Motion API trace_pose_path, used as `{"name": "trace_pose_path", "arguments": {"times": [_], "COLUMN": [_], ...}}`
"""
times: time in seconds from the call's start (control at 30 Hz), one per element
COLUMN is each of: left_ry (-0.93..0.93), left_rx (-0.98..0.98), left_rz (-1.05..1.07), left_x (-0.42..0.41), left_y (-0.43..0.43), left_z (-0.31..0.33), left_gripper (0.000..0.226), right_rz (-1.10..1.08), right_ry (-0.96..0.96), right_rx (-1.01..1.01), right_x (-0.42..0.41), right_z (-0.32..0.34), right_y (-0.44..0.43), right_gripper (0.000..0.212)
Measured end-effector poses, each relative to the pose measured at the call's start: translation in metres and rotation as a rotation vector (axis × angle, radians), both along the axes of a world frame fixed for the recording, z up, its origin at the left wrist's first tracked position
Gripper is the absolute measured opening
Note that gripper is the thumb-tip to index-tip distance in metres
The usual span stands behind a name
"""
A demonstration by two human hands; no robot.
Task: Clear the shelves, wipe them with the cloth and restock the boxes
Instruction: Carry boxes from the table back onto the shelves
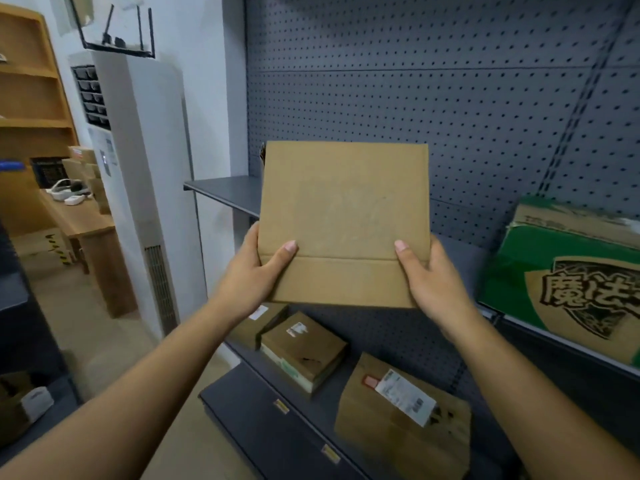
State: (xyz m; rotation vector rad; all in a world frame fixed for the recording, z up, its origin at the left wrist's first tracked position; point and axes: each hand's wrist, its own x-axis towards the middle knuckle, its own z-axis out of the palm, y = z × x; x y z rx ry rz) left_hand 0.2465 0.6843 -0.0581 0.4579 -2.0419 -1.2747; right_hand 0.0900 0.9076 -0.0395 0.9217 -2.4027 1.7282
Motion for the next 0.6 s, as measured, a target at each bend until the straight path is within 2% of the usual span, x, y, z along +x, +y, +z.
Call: {"name": "trace_pose_path", "arguments": {"times": [0.4,0.6], "left_ry": [-0.015,-0.035], "left_rx": [-0.033,-0.054], "left_rz": [-0.174,-0.197], "left_x": [-0.127,-0.178], "left_y": [-0.029,-0.032], "left_z": [0.027,0.033], "left_gripper": [0.082,0.080], "right_rz": [-0.233,-0.297], "right_ry": [-0.008,-0.034], "right_rx": [-0.067,-0.121], "right_x": [-0.067,-0.095], "right_z": [0.030,0.030], "right_y": [-0.002,-0.007], "right_gripper": [0.051,0.050]}}
